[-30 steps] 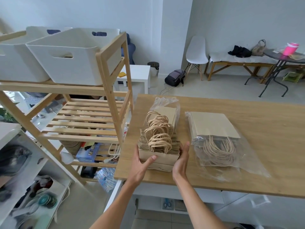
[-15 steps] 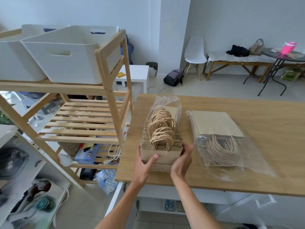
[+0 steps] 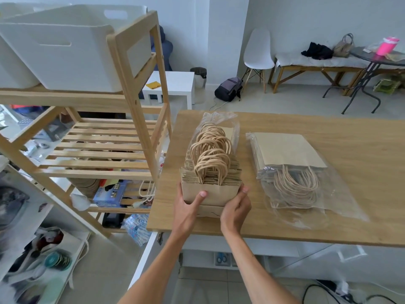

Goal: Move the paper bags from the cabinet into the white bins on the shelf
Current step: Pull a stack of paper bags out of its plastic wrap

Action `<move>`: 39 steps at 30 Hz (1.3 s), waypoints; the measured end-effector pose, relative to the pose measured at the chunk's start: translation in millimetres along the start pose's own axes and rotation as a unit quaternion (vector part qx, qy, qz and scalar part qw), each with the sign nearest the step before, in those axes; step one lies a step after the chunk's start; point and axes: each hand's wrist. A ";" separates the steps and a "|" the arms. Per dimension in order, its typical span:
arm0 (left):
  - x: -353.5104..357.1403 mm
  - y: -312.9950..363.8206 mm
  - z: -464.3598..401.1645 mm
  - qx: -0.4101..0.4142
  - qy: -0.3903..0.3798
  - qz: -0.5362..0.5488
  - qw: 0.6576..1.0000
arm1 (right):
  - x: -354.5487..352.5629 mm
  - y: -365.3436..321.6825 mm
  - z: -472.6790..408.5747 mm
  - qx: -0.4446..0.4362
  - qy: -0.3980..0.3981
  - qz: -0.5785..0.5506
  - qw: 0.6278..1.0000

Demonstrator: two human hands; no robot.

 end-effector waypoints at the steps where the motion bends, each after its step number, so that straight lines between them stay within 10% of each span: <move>1: 1.6 0.3 -1.3 0.002 0.006 0.005 1.000 | -0.9 -1.0 0.5 0.007 0.004 -0.011 1.000; 11: 12.5 5.0 3.8 0.017 0.029 0.036 0.999 | -17.5 -10.1 -11.6 -0.013 -0.204 0.003 0.979; 39: 14.4 49.8 9.2 0.056 0.023 0.001 0.998 | -24.3 -55.2 -33.7 0.072 -0.253 -0.010 0.965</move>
Point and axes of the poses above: each hand's wrist, its own z-axis away from the middle knuckle, its own x-axis out of the palm, y = z × x, and after that the axes turned 5 degrees about -z, right-handed
